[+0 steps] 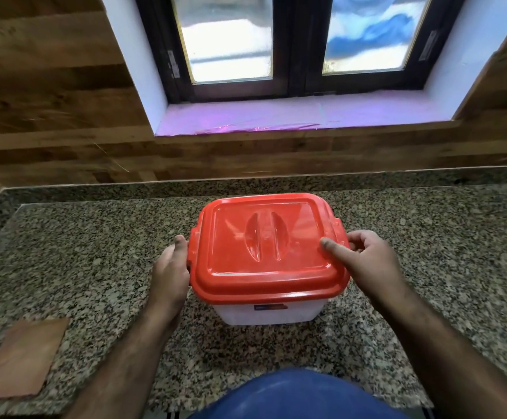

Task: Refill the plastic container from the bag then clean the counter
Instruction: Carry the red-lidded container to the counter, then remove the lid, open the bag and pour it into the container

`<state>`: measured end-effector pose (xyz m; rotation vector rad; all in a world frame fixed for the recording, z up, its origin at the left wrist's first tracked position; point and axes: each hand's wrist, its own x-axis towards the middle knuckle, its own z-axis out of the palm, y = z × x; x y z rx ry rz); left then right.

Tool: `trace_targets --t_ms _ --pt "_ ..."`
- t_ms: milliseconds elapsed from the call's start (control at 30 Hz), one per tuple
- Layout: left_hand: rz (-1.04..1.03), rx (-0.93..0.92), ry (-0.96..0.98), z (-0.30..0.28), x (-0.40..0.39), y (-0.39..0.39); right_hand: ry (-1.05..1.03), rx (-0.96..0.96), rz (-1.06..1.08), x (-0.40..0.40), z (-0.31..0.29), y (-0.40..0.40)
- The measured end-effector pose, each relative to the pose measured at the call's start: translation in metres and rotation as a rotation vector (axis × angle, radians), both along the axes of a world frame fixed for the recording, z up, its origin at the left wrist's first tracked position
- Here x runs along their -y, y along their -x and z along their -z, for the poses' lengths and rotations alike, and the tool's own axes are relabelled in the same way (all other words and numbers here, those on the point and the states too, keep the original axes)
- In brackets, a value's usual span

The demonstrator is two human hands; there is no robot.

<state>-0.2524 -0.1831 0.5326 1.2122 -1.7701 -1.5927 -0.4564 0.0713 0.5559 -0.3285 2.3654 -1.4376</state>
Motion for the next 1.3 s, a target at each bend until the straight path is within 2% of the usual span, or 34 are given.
trace_targets --t_ms 100,267,467,533,567,633,700,767,800,867,933,1000,1067,1233,1300 --pt "-0.018 -0.026 -0.037 0.002 0.003 0.001 -0.009 0.076 0.023 0.002 -0.002 0.006" --pt "0.007 -0.064 -0.107 0.004 0.004 0.001 0.225 0.132 0.072 0.007 -0.023 0.006" --pt "0.010 -0.065 -0.134 0.005 0.005 0.001 0.616 0.513 0.016 0.020 -0.060 0.007" --pt "0.015 -0.054 -0.014 0.004 -0.006 -0.002 0.692 0.555 0.022 0.017 -0.068 0.014" --pt "-0.013 -0.033 0.127 0.004 -0.012 -0.003 0.724 0.578 0.034 0.015 -0.071 0.019" --pt "0.016 0.059 0.527 0.004 -0.023 -0.006 0.781 0.569 0.074 0.009 -0.074 0.032" --pt "0.191 0.102 0.908 0.005 -0.032 -0.004 0.844 0.468 0.145 0.003 -0.072 0.047" --pt "0.433 0.101 1.134 0.004 -0.042 0.006 0.880 0.314 0.219 -0.004 -0.070 0.059" --pt "0.577 0.125 1.167 0.000 -0.048 0.012 0.894 0.229 0.241 -0.008 -0.070 0.064" --pt "0.865 0.210 1.092 -0.008 -0.062 0.028 0.886 0.040 0.266 -0.017 -0.072 0.071" --pt "1.040 0.373 1.018 -0.010 -0.069 0.043 0.836 -0.172 0.286 -0.027 -0.075 0.075" --pt "1.089 0.545 1.064 -0.006 -0.069 0.051 0.761 -0.343 0.293 -0.037 -0.077 0.076" --pt "1.091 0.633 1.138 -0.004 -0.068 0.055 0.677 -0.454 0.269 -0.047 -0.073 0.075" --pt "1.084 0.640 1.117 -0.002 -0.069 0.055 0.189 -0.766 0.127 -0.073 -0.032 0.084" --pt "1.080 0.641 1.100 -0.002 -0.070 0.056 0.028 -0.813 0.060 -0.079 -0.003 0.088"
